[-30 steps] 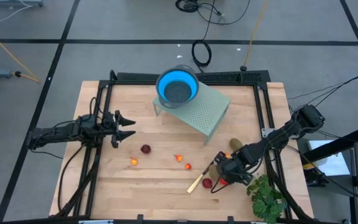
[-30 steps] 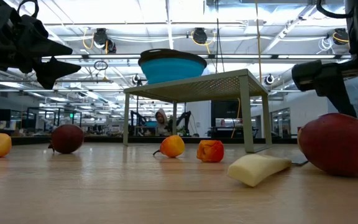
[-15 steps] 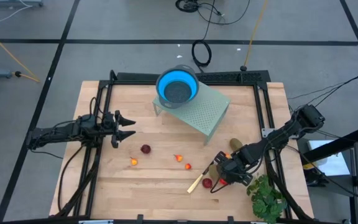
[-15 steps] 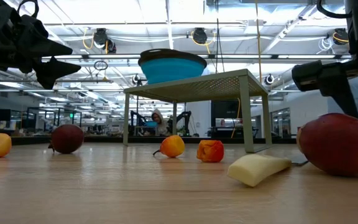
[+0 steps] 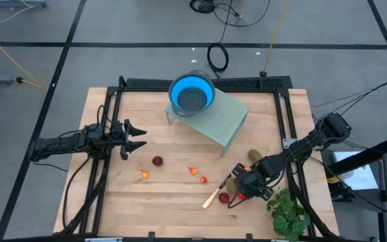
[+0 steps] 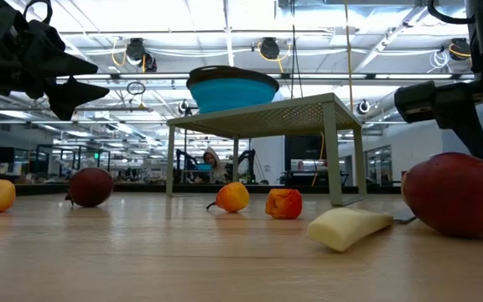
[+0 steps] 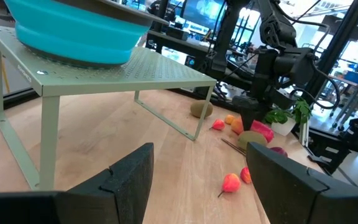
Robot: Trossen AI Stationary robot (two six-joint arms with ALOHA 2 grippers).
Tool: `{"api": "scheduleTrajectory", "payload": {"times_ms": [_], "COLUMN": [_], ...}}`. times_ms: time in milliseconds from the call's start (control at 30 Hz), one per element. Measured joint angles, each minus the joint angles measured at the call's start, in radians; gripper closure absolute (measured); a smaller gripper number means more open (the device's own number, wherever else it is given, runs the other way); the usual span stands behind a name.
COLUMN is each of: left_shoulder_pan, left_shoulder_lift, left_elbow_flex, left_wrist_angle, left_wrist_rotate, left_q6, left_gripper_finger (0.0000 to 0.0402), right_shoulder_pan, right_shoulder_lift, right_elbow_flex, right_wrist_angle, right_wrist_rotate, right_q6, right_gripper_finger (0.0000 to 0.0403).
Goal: Pick & Place Fruit
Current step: Put the mango into the blue strainer bowl on the shelf
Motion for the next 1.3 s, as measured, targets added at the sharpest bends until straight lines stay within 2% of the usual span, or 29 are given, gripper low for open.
{"api": "scheduleTrajectory", "payload": {"times_ms": [200, 433, 733, 1000, 1300], "left_shoulder_pan": [0.0, 0.0, 0.0, 0.0, 0.0], "left_shoulder_lift": [0.0, 0.0, 0.0, 0.0, 0.0], "left_elbow_flex": [0.0, 0.0, 0.0, 0.0, 0.0], "left_wrist_angle": [0.0, 0.0, 0.0, 0.001, 0.002], "left_wrist_rotate": [0.0, -0.001, 0.0, -0.001, -0.001], "left_q6": [0.0, 0.0, 0.0, 0.0, 0.0], "left_gripper_finger": [0.0144, 0.0144, 0.0144, 0.0144, 0.0144], "right_shoulder_pan": [0.0, 0.0, 0.0, 0.0, -0.036], "right_shoulder_lift": [-0.069, -0.178, -0.244, -0.253, -0.253], "right_elbow_flex": [0.032, 0.113, 0.207, 0.211, 0.211], "right_wrist_angle": [-0.039, -0.168, -0.251, -0.251, -0.151], "right_wrist_rotate": [-0.001, 0.0, 0.002, 0.004, 0.0], "right_q6": [0.02, 0.025, 0.157, 0.192, 0.375], "right_gripper_finger": [0.0166, 0.0167, 0.0167, 0.0167, 0.0166]}}
